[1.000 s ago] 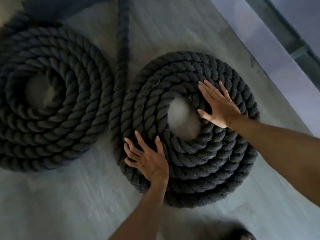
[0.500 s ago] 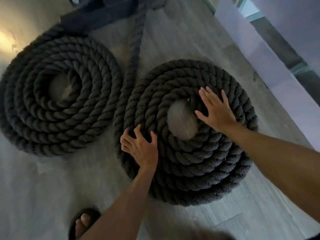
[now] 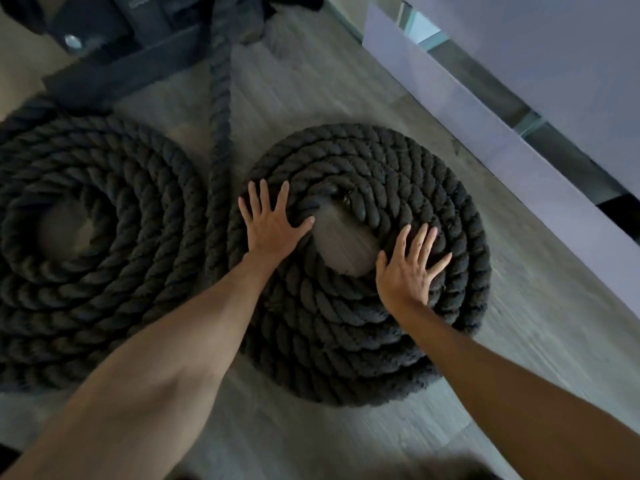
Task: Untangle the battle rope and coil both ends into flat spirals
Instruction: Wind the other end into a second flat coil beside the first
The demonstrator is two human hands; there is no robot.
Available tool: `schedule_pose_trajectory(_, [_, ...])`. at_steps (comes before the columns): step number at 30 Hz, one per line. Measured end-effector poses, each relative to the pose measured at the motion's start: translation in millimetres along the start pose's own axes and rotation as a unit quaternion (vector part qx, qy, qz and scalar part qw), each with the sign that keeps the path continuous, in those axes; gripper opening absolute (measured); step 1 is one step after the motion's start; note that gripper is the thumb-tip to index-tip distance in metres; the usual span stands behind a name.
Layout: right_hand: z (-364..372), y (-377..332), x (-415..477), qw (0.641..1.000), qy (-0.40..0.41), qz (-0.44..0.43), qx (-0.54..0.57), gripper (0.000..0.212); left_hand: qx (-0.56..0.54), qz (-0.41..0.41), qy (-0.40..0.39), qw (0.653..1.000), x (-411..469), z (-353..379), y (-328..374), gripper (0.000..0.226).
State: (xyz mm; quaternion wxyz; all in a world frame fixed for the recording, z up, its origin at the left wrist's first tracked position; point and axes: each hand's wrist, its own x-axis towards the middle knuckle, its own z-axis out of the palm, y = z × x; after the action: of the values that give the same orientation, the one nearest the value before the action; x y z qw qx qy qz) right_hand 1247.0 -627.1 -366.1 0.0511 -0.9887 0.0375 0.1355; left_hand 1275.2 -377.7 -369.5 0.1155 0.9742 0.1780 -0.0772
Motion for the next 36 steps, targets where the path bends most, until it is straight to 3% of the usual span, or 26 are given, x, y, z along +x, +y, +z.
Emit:
schedule_pose_trajectory(10, [-40.9,-20.9,154.2,0.986,-0.026,-0.152,-0.065,0.068,-0.050,-0.127,0.048,0.990,46.0,-0.8,4.4,0.094])
schedule_pose_trajectory(20, [-55.5,-89.8,252.2,0.987,-0.037,-0.146,-0.055,0.064,-0.047,-0.194,0.082,0.976,81.8,4.1,16.9,0.089])
schedule_pose_trajectory(26, [-67.8,-95.1,251.0,0.987,-0.055,-0.136,-0.068,0.066,-0.060,-0.184,0.026,0.981,83.1,-6.3,15.9,0.090])
schedule_pose_trajectory(30, [-89.0,-106.9,216.8,0.989,-0.110,-0.090,-0.043,0.067,-0.040,-0.152,-0.074,0.985,79.7,-30.4,5.1,0.089])
schedule_pose_trajectory(32, [-103.0,-116.4,180.0,0.992,-0.099,-0.082,-0.009,0.056,-0.043,-0.150,-0.119,0.981,74.3,-59.9,-3.4,0.078])
schedule_pose_trajectory(36, [-203.3,-126.8,119.2,0.989,-0.020,-0.134,0.061,0.033,-0.050,-0.062,-0.040,0.996,64.5,-173.6,25.1,0.039])
